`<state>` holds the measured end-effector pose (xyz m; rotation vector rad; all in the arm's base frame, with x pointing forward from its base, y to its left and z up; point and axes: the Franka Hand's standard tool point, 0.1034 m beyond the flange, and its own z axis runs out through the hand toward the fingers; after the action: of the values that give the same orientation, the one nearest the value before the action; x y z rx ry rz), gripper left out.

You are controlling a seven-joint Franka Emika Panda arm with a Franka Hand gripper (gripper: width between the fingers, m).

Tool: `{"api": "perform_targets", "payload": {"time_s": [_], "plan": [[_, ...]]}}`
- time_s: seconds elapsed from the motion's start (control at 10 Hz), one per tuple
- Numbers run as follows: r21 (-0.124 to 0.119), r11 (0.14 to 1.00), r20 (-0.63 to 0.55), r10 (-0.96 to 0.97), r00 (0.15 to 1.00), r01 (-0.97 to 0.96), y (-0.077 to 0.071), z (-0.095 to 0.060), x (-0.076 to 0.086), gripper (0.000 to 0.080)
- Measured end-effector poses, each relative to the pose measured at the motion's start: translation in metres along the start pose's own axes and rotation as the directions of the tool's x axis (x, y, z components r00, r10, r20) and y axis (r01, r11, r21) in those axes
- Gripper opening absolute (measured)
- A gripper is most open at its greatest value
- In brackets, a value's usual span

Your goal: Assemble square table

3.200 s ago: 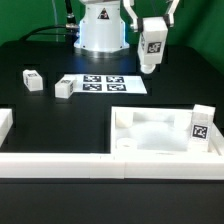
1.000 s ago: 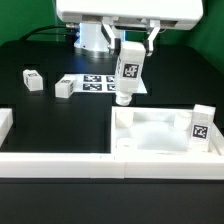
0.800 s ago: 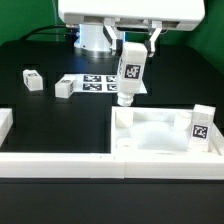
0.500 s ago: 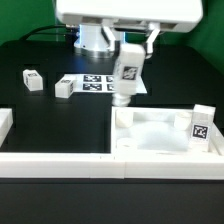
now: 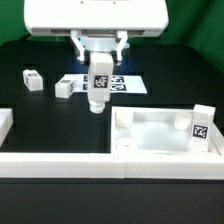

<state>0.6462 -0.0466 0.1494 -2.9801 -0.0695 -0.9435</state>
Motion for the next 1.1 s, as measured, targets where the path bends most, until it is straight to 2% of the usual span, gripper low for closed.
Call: {"api": "perform_targets", "payload": {"time_s": [0.2,0.3,0.5,1.1], "plan": [[0.008,0.997,-0.021,0.070,0.997,-0.070,-0.019,0.008,0.005,0.0290],[0.014,0.997,-0.021,0.079,0.997,-0.078,-0.022,0.013,0.007,0.0290],[0.017,0.996,-0.018,0.085,0.996,-0.085,-0.023,0.019,0.006,0.0290],[0.022,0.995,0.026,0.095,0.995,-0.096,-0.025,0.041,-0.021,0.0290]]}}
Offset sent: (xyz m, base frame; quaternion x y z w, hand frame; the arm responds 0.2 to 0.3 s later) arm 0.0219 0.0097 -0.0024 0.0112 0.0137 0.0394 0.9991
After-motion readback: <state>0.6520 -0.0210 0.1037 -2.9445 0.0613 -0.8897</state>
